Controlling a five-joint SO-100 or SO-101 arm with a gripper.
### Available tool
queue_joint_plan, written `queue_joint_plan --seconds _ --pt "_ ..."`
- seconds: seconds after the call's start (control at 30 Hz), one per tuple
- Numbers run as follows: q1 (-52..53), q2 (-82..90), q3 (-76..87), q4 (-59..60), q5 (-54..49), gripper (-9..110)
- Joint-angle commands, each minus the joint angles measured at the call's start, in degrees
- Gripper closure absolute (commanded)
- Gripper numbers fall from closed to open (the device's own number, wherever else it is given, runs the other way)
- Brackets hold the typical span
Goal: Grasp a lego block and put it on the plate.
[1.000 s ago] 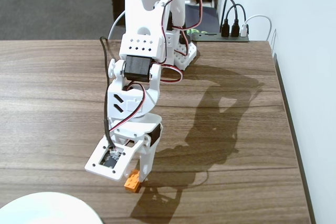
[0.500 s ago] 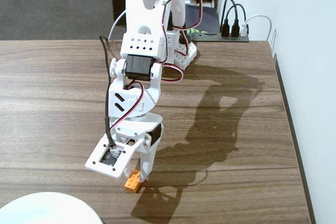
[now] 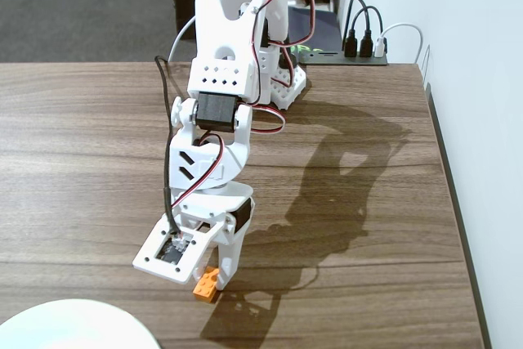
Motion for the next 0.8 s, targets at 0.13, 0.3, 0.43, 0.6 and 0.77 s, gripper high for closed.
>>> queue_joint_plan --seconds 0.13,0.3,0.43,0.6,0.77 --pt "-0.35 0.26 0.26 -0.7 0.09 94" --pt "-0.35 1.49 0.26 -0.35 0.18 97" --pt "-0.09 3.96 0.44 -0.18 0.97 97" --pt "1.14 10.81 0.62 0.35 2.81 97" --pt "2.9 17.58 0.62 1.67 2.9 97"
